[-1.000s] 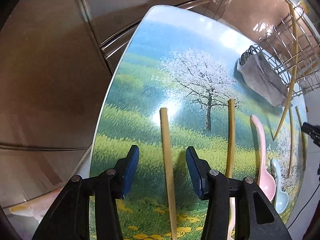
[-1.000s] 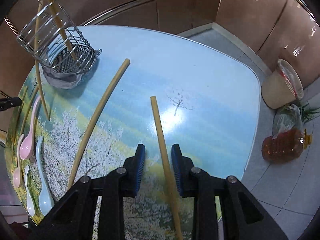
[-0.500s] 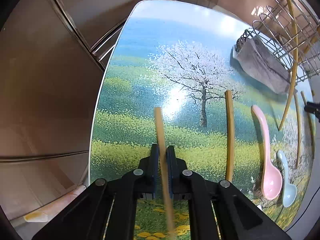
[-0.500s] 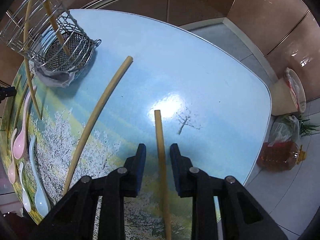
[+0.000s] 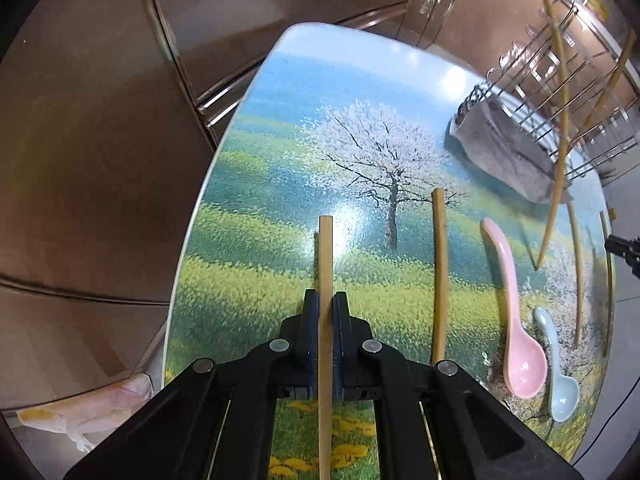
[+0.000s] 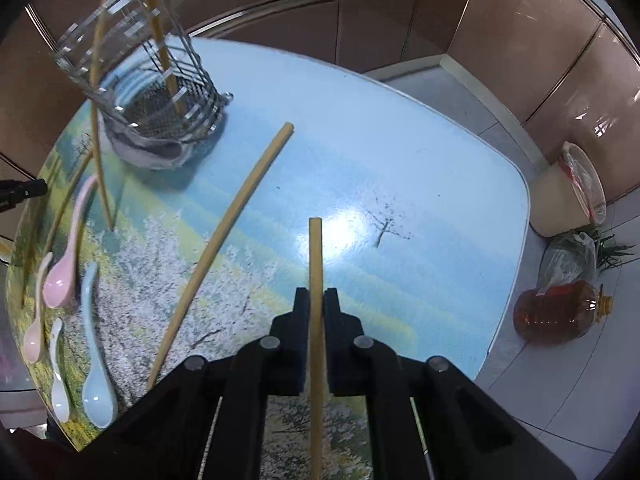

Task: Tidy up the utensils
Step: 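Close the left gripper on a chopstick while the right gripper grasps another, then lift both chopsticks and carry them to the wire utensil holder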

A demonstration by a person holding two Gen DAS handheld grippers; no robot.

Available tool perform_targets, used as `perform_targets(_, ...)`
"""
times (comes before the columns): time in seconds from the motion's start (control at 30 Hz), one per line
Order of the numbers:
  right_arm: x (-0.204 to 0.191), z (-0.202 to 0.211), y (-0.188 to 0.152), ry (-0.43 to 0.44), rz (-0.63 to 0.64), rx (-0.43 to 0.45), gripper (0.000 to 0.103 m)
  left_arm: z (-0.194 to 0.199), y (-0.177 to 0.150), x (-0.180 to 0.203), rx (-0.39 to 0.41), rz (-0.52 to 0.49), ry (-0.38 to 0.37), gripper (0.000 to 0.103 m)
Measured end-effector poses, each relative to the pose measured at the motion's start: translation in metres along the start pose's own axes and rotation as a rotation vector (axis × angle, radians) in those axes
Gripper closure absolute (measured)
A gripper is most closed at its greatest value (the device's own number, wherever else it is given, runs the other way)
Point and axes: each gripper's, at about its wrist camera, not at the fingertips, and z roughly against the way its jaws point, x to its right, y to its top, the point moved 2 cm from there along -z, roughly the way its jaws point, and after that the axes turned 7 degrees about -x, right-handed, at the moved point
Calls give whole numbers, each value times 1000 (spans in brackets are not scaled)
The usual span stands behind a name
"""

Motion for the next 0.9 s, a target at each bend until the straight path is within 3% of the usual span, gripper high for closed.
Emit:
perform_targets(0.27,-17,52,-40,42,-40,153,97,45,-27,-9,120,26,-35,97)
perform_targets(0.57,-43,109,-71,69,-35,306,97,108,-57,-18,269,47,-122,97)
perform_targets(0.9,-79,174,-74,115,-37,507,97,179,-65,-6,470,55,-231,97)
